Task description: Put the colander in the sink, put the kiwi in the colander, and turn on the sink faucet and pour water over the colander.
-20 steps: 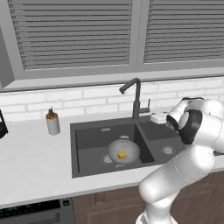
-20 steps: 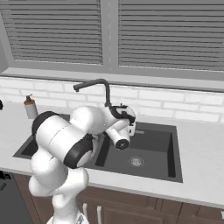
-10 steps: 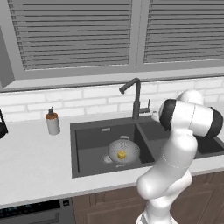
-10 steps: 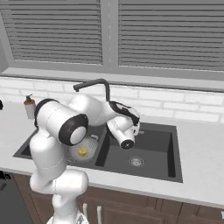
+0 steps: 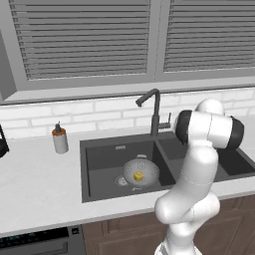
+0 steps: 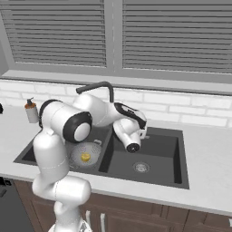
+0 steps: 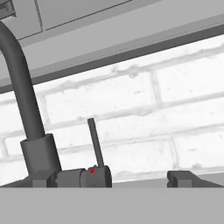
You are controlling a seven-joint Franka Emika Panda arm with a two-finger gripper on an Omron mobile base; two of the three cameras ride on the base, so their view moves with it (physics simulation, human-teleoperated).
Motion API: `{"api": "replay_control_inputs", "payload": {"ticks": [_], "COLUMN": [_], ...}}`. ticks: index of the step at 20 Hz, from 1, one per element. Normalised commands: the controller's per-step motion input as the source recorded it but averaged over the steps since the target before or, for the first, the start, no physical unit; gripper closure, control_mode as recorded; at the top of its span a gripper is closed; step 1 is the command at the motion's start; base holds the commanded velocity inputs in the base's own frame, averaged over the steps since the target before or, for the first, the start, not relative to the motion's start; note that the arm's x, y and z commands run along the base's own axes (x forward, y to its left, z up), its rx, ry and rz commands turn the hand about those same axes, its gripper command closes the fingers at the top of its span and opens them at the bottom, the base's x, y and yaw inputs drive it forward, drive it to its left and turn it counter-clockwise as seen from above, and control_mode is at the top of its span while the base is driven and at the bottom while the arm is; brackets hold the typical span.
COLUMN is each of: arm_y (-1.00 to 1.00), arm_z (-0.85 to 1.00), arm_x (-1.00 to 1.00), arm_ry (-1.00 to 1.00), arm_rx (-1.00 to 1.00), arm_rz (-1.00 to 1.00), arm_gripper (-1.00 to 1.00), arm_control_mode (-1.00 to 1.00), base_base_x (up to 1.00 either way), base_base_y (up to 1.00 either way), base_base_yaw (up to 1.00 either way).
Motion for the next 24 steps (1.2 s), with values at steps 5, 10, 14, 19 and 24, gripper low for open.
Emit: {"api": "replay_control_inputs", "payload": {"ticks": [5,10,14,19,24], "arm_y": [0.15,0.08,0.02,0.01,0.00], "arm_z": [0.13,0.15,0.00,0.00,-0.06], "arm_x": [0.27,0.22,0.21,0.21,0.37], "arm_ry": [0.00,0.00,0.00,0.01,0.02], "arm_rx": [0.00,0.00,0.00,0.00,0.00], "arm_rz": [-0.10,-0.05,-0.01,0.00,0.00], "arm_gripper": [-1.00,-1.00,-1.00,-1.00,-1.00], "arm_control_mode": [-1.00,-1.00,-1.00,-1.00,-1.00], "base_base_x": [0.00,0.00,0.00,0.00,0.00], "base_base_y": [0.00,0.00,0.00,0.00,0.00], "base_base_yaw": [0.00,0.00,0.00,0.00,0.00]}}
